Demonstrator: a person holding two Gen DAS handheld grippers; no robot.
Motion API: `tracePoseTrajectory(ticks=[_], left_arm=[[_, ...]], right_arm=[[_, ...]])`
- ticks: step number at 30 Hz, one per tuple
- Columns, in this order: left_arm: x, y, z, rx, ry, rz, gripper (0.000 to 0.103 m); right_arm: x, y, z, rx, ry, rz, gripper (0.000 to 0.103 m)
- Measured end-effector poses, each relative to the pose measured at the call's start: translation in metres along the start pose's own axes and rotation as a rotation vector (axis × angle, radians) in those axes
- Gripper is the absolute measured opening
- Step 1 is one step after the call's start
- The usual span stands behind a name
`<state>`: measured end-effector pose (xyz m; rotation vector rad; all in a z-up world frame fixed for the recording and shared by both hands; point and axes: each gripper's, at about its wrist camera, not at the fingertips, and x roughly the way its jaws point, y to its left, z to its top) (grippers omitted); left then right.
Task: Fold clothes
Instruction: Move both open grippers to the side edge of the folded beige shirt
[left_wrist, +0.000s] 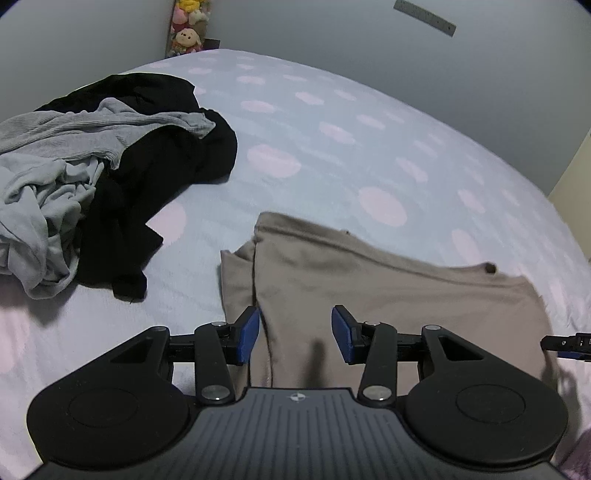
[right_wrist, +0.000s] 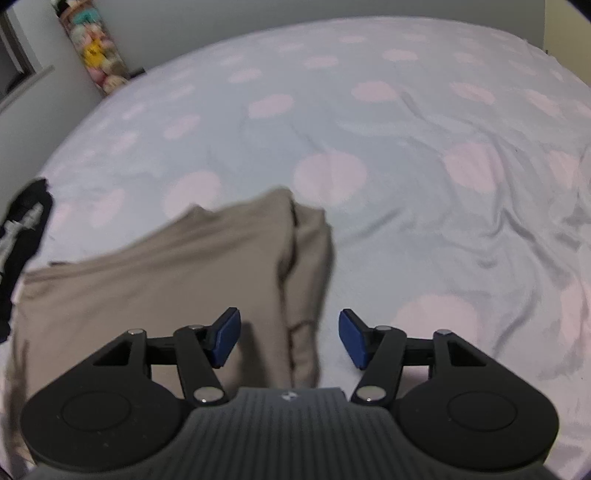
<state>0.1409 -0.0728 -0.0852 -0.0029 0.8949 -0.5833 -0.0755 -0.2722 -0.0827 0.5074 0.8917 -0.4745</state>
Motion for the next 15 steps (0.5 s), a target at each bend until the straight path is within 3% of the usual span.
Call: tracePoseTrajectory(ticks=[7, 10, 15], left_arm=[[0.017, -0.001, -0.01, 0.001, 0.054, 0.019, 0.048], [0.02, -0.003, -0.014, 0.023, 0.052, 0.023, 0.056], [0.025, -0.013, -0.02, 0.073, 0.038, 0.019, 0.076]], right_arm=[[0.018, 0.006, -0.006, -0.025, 0.051, 0.023, 0.092], [0.024, 0.015, -0.008, -0.07, 0.066, 0.009, 0.103], [0.029, 0.016, -0.009, -0.077, 0.069, 0.006, 0.103]])
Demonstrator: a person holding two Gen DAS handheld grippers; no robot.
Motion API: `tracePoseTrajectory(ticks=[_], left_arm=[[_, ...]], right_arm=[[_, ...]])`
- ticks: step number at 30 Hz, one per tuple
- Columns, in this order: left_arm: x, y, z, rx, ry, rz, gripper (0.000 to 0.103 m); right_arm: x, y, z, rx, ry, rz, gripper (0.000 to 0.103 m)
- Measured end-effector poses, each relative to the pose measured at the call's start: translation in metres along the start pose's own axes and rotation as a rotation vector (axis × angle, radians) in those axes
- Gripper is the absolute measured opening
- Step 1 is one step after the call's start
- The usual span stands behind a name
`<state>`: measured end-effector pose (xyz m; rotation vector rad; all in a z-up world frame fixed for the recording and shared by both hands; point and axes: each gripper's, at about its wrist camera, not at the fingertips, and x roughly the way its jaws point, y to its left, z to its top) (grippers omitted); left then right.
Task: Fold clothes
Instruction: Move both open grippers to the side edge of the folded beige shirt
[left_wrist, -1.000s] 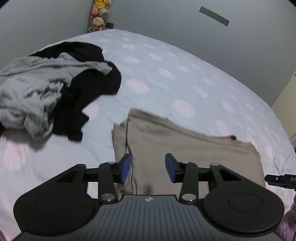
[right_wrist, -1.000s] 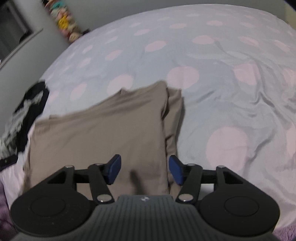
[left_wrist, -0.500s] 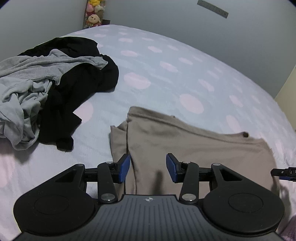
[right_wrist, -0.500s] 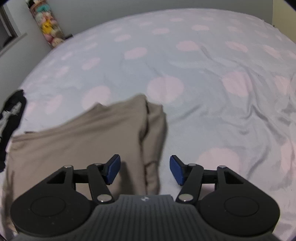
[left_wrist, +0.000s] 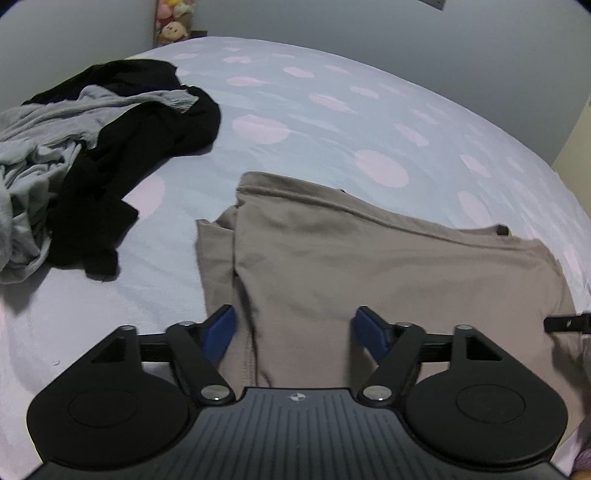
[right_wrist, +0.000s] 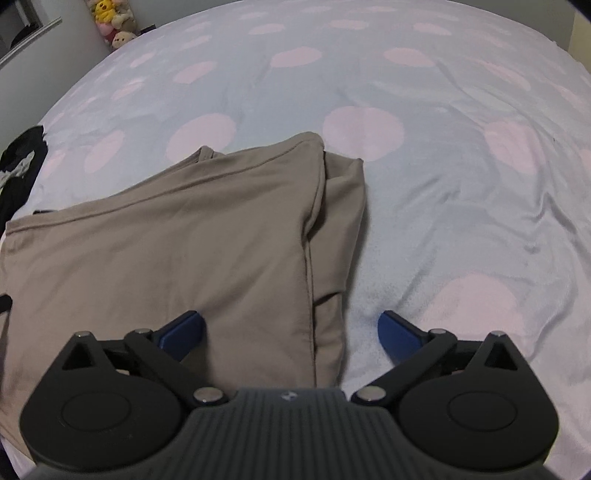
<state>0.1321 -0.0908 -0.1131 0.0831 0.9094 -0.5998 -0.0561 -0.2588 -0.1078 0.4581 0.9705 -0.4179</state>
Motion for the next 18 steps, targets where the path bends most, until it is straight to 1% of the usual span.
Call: tracePoseTrajectory(ticks=[1, 2, 4, 6, 9, 11, 13, 14, 15, 17, 18], left_arm=[[0.001, -0.004, -0.001, 0.017, -0.002, 0.011, 0.077], [0.002, -0.008, -0.002, 0.034, -0.002, 0.021, 0.08], [0.005, -0.014, -0.003, 0.063, 0.001, 0.039, 0.082], [0.005, -0.015, -0.004, 0.067, -0.006, 0.042, 0.082], [0.001, -0.013, -0.004, 0.057, -0.022, 0.034, 0.082], [-0.007, -0.009, -0.001, 0.033, -0.045, 0.03, 0.079], [-0.016, -0.003, 0.003, 0.006, -0.082, 0.037, 0.079], [-0.018, 0.0, 0.005, -0.002, -0.095, 0.041, 0.079], [-0.02, 0.005, 0.008, -0.017, -0.106, 0.039, 0.079], [-0.022, 0.014, 0.014, -0.059, -0.121, 0.035, 0.079], [-0.022, 0.019, 0.015, -0.086, -0.123, 0.028, 0.079]], right_arm=[[0.0, -0.001, 0.0, 0.006, -0.001, 0.004, 0.103], [0.0, -0.002, 0.0, 0.011, -0.002, 0.008, 0.103], [0.001, 0.0, -0.001, 0.002, 0.001, 0.001, 0.103], [0.002, 0.004, -0.001, -0.02, 0.005, -0.019, 0.103], [-0.001, 0.004, 0.0, -0.018, -0.003, -0.016, 0.103], [-0.009, -0.002, 0.002, 0.017, -0.043, 0.009, 0.102], [-0.02, -0.009, 0.006, 0.046, -0.096, 0.043, 0.101], [-0.022, -0.012, 0.01, 0.052, -0.106, 0.047, 0.101], [-0.023, -0.014, 0.014, 0.054, -0.113, 0.047, 0.099], [-0.021, -0.02, 0.022, 0.06, -0.115, 0.044, 0.09], [-0.018, -0.022, 0.025, 0.064, -0.109, 0.039, 0.08]])
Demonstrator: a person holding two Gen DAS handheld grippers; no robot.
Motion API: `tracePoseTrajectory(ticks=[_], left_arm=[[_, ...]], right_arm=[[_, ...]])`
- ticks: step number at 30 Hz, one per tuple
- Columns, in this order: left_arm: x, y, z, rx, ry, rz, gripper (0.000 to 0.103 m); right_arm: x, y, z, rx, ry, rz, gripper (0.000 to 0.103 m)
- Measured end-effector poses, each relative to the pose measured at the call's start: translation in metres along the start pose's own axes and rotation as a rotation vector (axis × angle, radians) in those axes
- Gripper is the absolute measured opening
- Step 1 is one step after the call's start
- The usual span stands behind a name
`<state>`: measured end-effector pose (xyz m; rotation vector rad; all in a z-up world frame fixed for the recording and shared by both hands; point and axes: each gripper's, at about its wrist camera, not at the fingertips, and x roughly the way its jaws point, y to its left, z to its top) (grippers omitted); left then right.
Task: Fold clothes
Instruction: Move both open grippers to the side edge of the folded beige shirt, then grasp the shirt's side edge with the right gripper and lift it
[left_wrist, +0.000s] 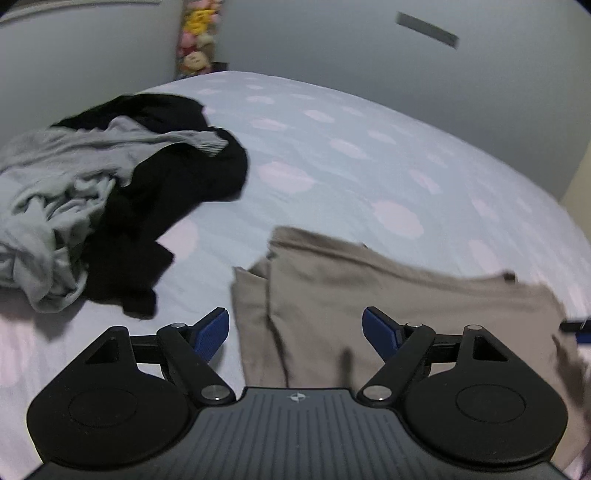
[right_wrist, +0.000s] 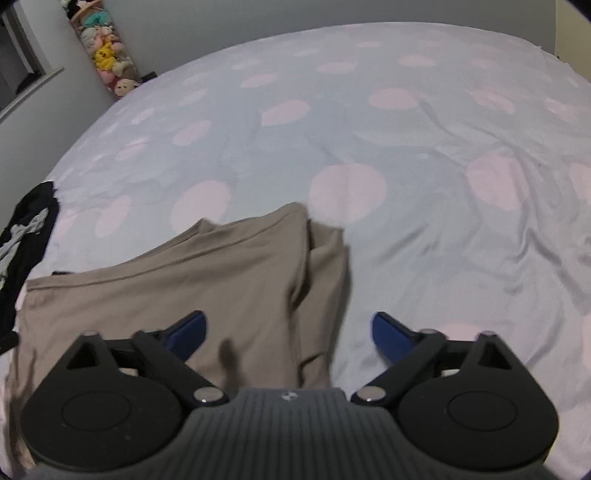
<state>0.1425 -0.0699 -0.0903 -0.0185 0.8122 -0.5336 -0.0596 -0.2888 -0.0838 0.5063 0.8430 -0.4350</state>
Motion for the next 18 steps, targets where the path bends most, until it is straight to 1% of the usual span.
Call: tracePoseTrajectory(ticks=[2, 5, 6, 7, 8, 9, 10, 11, 12, 13, 14, 18], left_arm=[[0.001, 0.01, 0.002, -0.055, 0.004, -0.023, 0.079], [0.004, 0.015, 0.001, -0.078, 0.016, -0.021, 0.079], [0.006, 0.016, 0.001, -0.079, 0.018, -0.018, 0.079], [0.007, 0.017, 0.001, -0.081, 0.021, -0.015, 0.079], [0.008, 0.017, 0.001, -0.084, 0.025, -0.018, 0.079], [0.009, 0.018, 0.002, -0.087, 0.028, -0.02, 0.079], [0.01, 0.018, 0.002, -0.09, 0.032, -0.023, 0.079], [0.011, 0.018, 0.002, -0.094, 0.034, -0.026, 0.079], [0.012, 0.018, 0.002, -0.095, 0.036, -0.028, 0.079], [0.012, 0.018, 0.001, -0.097, 0.038, -0.03, 0.079], [0.013, 0.018, 0.001, -0.096, 0.039, -0.028, 0.078], [0.011, 0.017, 0.0, -0.092, 0.037, -0.033, 0.076]], right_arm=[[0.008, -0.006, 0.006, 0.016, 0.011, -0.005, 0.073], [0.016, -0.014, 0.011, 0.055, 0.003, 0.016, 0.068], [0.017, -0.014, 0.012, 0.058, 0.002, 0.021, 0.062], [0.019, -0.014, 0.014, 0.059, 0.002, 0.025, 0.054], [0.02, -0.014, 0.015, 0.061, 0.002, 0.028, 0.051], [0.021, -0.013, 0.016, 0.062, 0.002, 0.032, 0.044], [0.023, -0.013, 0.018, 0.064, 0.002, 0.036, 0.034], [0.023, -0.013, 0.019, 0.062, -0.001, 0.042, 0.027], [0.022, -0.013, 0.019, 0.062, -0.004, 0.051, 0.016], [0.019, -0.01, 0.019, 0.057, -0.01, 0.057, 0.012], [0.016, -0.008, 0.019, 0.051, -0.017, 0.061, 0.009], [-0.003, 0.014, 0.024, -0.029, -0.045, 0.068, 0.008]])
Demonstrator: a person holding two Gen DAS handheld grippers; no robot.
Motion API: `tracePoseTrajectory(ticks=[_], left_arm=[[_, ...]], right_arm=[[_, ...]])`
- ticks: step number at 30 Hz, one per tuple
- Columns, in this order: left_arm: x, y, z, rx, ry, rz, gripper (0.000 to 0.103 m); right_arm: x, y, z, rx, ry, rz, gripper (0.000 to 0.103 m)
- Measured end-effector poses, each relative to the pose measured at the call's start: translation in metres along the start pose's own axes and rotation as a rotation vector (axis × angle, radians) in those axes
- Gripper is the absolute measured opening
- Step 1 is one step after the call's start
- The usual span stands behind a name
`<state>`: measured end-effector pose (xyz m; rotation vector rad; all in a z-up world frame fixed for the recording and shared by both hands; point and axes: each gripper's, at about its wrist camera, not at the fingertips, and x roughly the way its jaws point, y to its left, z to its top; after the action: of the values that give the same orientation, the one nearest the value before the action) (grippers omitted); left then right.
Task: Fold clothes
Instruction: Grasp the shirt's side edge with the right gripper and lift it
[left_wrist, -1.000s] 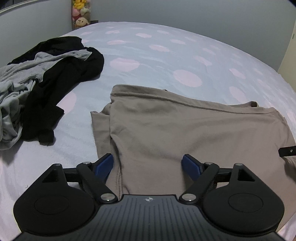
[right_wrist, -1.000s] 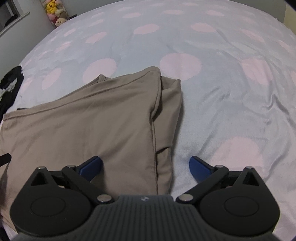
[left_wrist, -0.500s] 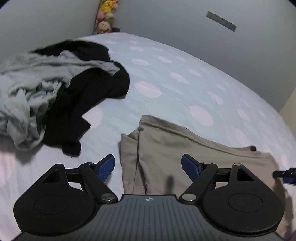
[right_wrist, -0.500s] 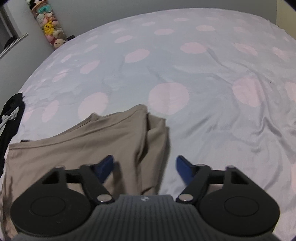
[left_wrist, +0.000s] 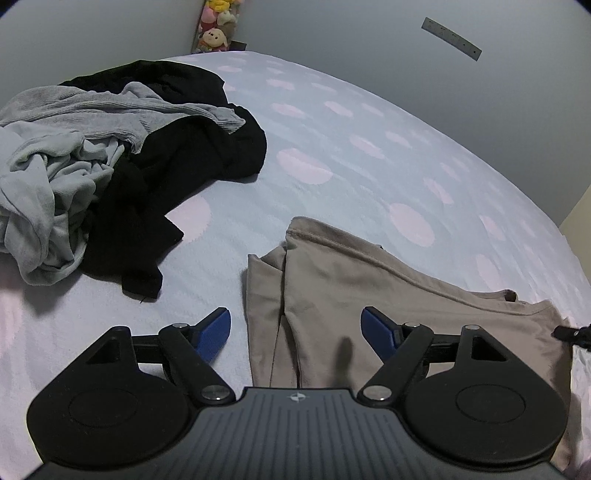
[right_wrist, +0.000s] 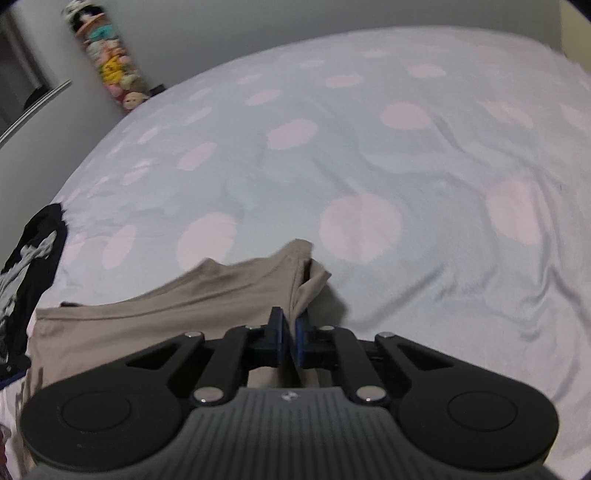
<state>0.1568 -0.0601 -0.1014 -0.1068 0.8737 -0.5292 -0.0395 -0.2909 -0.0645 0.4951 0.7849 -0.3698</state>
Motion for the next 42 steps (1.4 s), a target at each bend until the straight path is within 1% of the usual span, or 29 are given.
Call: tracePoseTrajectory(ticks=[3, 7, 10, 13, 16, 18, 21, 23, 26, 30, 35, 38, 40, 42], left_arm=[[-0.002, -0.001, 0.0, 0.003, -0.005, -0.009, 0.073], [-0.008, -0.002, 0.0, 0.012, -0.02, -0.022, 0.072], [-0.015, -0.002, 0.001, 0.022, -0.037, -0.028, 0.071], [-0.022, -0.001, 0.005, 0.031, -0.061, -0.027, 0.071], [-0.029, 0.004, 0.008, 0.031, -0.08, -0.021, 0.07], [-0.031, 0.009, 0.01, 0.02, -0.085, -0.022, 0.065], [-0.033, 0.018, 0.012, -0.006, -0.084, -0.025, 0.06], [-0.033, 0.022, 0.013, -0.021, -0.085, -0.022, 0.06], [-0.034, 0.027, 0.014, -0.022, -0.092, 0.001, 0.06], [-0.033, 0.032, 0.015, -0.02, -0.09, 0.033, 0.06], [-0.029, 0.038, 0.014, -0.049, -0.065, 0.042, 0.06], [-0.028, 0.038, 0.013, -0.046, -0.056, 0.043, 0.06], [-0.028, 0.038, 0.013, -0.042, -0.054, 0.045, 0.06], [-0.028, 0.038, 0.012, -0.041, -0.052, 0.046, 0.06]], right_arm=[[-0.016, 0.028, 0.006, -0.058, -0.007, 0.04, 0.008], [-0.033, 0.075, 0.013, -0.12, -0.001, 0.108, 0.008], [-0.038, 0.109, 0.018, -0.117, 0.016, 0.164, 0.008], [-0.036, 0.144, 0.022, -0.096, 0.038, 0.238, 0.008], [-0.028, 0.18, 0.023, -0.083, 0.075, 0.3, 0.008], [-0.019, 0.203, 0.02, -0.093, 0.088, 0.325, 0.007], [-0.002, 0.235, 0.013, -0.097, 0.117, 0.352, 0.007], [0.012, 0.252, 0.007, -0.1, 0.145, 0.363, 0.007], [0.037, 0.275, -0.006, -0.119, 0.187, 0.359, 0.007], [0.065, 0.29, -0.017, -0.137, 0.231, 0.357, 0.007], [0.094, 0.299, -0.029, -0.138, 0.282, 0.334, 0.007], [0.108, 0.297, -0.034, -0.13, 0.304, 0.329, 0.007], [0.11, 0.295, -0.037, -0.128, 0.307, 0.337, 0.012], [0.106, 0.295, -0.036, -0.131, 0.293, 0.348, 0.014]])
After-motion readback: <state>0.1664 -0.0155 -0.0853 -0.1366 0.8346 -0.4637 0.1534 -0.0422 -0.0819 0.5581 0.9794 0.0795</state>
